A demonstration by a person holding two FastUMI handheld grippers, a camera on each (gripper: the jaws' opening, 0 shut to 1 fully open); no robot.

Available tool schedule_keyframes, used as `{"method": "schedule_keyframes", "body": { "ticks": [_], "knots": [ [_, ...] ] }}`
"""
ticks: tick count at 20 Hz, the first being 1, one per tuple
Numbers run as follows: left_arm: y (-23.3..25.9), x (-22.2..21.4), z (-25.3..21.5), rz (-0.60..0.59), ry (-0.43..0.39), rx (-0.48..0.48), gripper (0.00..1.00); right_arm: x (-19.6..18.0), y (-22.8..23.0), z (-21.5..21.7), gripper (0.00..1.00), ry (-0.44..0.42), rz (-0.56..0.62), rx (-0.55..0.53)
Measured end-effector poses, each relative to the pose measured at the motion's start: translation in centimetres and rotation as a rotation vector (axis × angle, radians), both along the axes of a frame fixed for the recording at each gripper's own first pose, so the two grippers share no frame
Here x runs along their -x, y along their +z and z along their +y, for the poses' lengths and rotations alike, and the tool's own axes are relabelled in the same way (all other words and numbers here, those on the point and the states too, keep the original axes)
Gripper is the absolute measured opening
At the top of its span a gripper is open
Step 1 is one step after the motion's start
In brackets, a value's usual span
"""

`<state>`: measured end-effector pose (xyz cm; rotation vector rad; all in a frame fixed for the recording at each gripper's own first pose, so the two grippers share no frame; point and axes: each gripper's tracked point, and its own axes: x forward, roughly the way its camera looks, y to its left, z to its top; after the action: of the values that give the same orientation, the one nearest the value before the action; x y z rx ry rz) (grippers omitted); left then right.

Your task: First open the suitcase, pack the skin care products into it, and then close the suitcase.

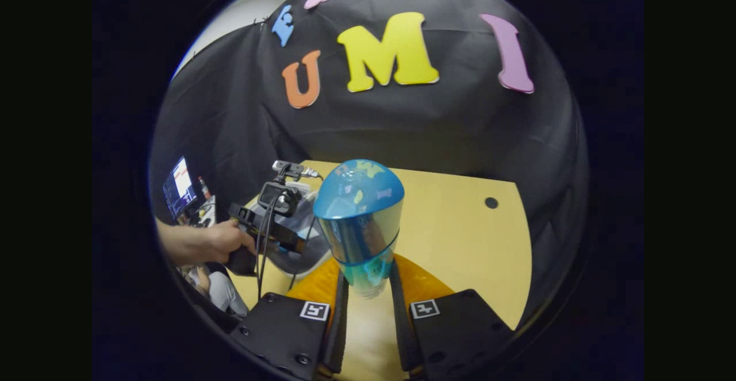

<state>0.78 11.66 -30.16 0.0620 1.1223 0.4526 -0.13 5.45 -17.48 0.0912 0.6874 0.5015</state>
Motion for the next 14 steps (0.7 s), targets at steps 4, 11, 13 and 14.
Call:
{"method": "schedule_keyframes", "body": {
  "ticks": [4, 11, 13, 14],
  "knots": [
    [8.1, 0.4, 1.5, -0.341, -0.04, 0.109, 0.99, -2.0, -0.8, 7.9, 0.34, 0.059, 0.056, -0.035],
    [16.0, 10.3, 9.2, -0.572, -0.014, 0.114, 1.0, -1.6, -12.6, 22.6, 0.34, 0.054, 0.388, -0.033],
    [15.4, 12.5, 10.9, -0.566, 0.007, 0.114, 1.0, -1.4, -15.9, 23.5, 0.35, 0.019, 0.475, -0.008],
    [15.1, 13.4, 11.6, -0.565, 0.016, 0.117, 1.0, -1.3, -16.7, 22.9, 0.35, -0.006, 0.512, 0.003]
  ]
}}
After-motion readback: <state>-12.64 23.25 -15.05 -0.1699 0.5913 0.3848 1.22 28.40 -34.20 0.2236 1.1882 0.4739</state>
